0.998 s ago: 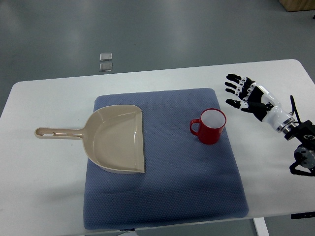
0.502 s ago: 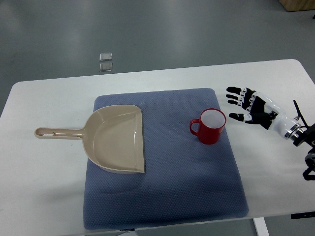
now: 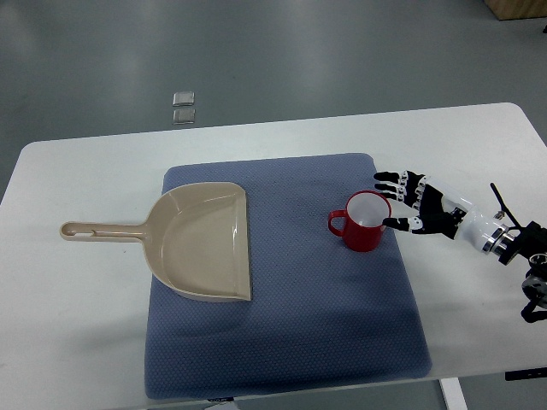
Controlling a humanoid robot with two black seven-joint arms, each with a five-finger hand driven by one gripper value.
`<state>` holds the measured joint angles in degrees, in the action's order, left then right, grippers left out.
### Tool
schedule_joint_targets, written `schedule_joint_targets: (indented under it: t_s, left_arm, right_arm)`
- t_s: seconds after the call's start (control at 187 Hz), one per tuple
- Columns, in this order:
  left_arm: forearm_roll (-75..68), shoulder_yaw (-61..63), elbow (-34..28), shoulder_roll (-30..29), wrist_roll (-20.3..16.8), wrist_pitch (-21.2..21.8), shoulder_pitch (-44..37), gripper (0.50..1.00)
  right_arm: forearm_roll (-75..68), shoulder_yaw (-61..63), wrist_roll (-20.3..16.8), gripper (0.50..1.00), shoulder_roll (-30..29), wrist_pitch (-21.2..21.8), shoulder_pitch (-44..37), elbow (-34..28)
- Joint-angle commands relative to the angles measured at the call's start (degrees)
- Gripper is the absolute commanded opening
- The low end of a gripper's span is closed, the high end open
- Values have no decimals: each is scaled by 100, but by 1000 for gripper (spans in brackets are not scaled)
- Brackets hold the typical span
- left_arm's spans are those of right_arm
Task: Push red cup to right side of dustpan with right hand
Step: 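Move the right hand down toward the red mug's side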
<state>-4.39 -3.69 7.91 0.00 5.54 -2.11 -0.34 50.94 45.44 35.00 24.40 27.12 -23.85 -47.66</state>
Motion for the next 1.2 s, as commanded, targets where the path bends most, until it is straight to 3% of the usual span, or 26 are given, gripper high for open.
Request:
schedule_joint_targets:
  t_s: [0.0,0.886,1.196]
  left_arm:
    - [0,0,0,0,0,0,-1,1000]
    - [0,0,0,0,0,0,-1,1000]
    - [0,0,0,0,0,0,-1,1000]
  right_arm:
    - [3,-35,0,909,3,3,3,-50]
    - [-32,35,0,907,162,-41,-68,-68]
    - [-41,-26,0,909,285,47,-24,-331]
